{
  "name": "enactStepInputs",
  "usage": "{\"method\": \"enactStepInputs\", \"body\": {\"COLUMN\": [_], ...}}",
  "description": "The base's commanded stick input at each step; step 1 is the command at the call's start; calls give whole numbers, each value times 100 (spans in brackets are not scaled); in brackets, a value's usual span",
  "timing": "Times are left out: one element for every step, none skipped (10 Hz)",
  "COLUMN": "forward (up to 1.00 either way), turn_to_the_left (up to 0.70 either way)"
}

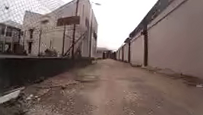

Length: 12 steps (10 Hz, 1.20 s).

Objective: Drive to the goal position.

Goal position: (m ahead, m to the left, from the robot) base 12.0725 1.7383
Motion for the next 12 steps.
{"method": "enactStepInputs", "body": {"forward": [100,100,100,100,100,100,100,100,100,100,100,100], "turn_to_the_left": [0,0,0,-21,-33,-11,-12,-35,-40,-40,-40,0]}}
